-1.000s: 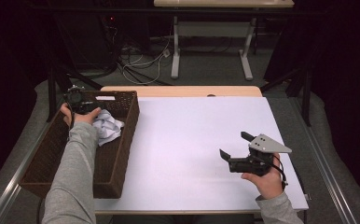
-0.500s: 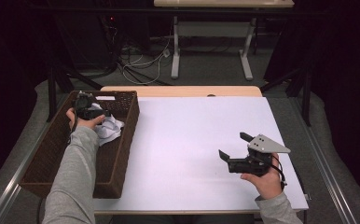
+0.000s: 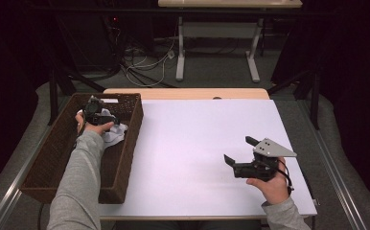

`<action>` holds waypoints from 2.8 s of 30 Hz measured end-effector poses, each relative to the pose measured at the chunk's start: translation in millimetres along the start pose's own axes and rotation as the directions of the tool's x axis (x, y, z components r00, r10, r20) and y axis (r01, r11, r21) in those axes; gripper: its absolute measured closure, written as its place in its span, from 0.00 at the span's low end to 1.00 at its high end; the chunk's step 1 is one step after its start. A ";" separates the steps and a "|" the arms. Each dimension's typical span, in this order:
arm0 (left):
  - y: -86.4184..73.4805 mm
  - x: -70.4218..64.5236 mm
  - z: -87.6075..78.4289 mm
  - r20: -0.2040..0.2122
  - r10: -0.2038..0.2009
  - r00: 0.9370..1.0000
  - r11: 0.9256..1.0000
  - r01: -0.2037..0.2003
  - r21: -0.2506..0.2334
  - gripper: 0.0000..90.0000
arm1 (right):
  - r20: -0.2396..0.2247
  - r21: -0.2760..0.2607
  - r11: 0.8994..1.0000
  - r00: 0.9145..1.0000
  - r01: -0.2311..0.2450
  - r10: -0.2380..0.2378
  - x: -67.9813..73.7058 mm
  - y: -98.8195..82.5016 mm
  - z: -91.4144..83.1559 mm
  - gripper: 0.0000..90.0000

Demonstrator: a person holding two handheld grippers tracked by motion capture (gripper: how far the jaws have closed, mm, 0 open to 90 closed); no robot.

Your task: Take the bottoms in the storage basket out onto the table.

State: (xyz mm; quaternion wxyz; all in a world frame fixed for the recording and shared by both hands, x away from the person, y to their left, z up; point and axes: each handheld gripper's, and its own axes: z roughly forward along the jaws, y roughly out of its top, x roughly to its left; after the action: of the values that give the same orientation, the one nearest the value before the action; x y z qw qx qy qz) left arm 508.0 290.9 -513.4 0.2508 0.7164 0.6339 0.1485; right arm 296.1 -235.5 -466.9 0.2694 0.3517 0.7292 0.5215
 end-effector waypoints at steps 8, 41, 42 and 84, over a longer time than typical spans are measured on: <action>-4.3 -4.4 7.6 -0.044 0.035 0.998 0.999 -0.034 0.027 0.01 | 0.001 -0.001 1.000 1.000 0.003 -0.003 -1.2 -0.9 0.8 0.03; -12.6 3.7 10.7 -0.169 0.099 0.981 0.993 -0.086 0.082 0.18 | 0.015 0.011 1.000 1.000 0.013 -0.013 -0.4 -1.5 -0.7 0.04; -12.8 5.2 10.1 -0.170 0.096 0.981 0.993 -0.084 0.080 0.18 | 0.017 0.012 1.000 1.000 0.014 -0.014 -0.5 -1.7 -0.6 0.04; -28.3 47.7 -3.5 -0.128 -0.067 0.990 0.997 0.072 0.039 0.62 | 0.018 0.001 1.000 1.000 -0.012 0.012 -6.4 -2.5 -3.7 0.07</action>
State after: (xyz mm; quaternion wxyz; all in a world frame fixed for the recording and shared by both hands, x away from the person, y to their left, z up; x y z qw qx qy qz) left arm 489.9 340.4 -531.0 0.1995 0.6884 0.6761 0.1710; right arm 296.5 -243.2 -467.9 0.2727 0.3611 0.7247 0.5196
